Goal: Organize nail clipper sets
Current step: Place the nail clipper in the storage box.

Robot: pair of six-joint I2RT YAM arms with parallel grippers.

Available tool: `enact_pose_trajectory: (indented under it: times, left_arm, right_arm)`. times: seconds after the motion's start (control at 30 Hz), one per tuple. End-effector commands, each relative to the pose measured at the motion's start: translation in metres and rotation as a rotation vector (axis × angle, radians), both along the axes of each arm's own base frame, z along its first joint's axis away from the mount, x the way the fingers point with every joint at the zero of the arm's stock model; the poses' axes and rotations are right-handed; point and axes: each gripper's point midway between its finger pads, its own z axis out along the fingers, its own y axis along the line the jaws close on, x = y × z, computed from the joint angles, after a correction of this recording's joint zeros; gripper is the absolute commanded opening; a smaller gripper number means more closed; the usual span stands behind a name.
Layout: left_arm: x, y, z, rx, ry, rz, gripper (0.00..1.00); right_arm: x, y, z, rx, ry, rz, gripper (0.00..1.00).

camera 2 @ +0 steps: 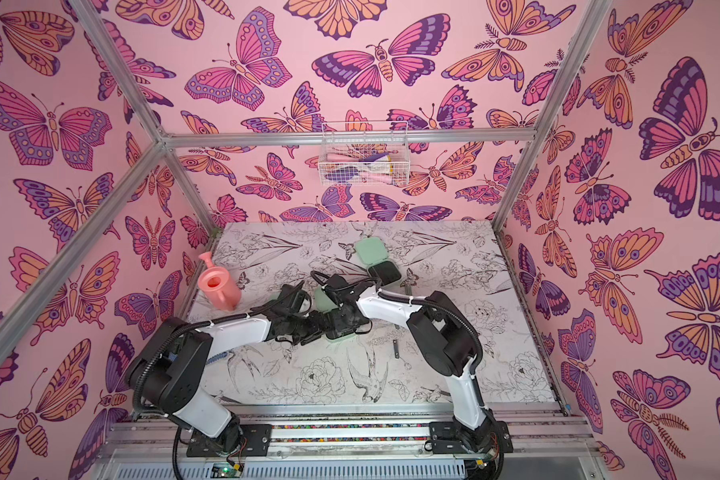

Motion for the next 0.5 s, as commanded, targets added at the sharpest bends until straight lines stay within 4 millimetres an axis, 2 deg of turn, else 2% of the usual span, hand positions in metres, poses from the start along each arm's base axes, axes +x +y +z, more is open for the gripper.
enact_pose_trajectory:
  times: [0.0, 0.13, 0.47]
  left_arm:
    - [-0.015, 0.013, -0.015, 0.045, 0.055, 0.009, 0.56]
    - [-0.014, 0.013, -0.015, 0.046, 0.053, 0.011, 0.56]
    - [-0.014, 0.012, -0.012, 0.042, 0.047, 0.009, 0.56]
  right_arm:
    - [-0.025, -0.031, -0.054, -0.151, 0.112, -0.016, 0.06]
    - [-0.020, -0.030, -0.042, -0.153, 0.087, -0.003, 0.06]
    - [0.000, -0.015, 0.012, -0.109, -0.004, 0.021, 0.07]
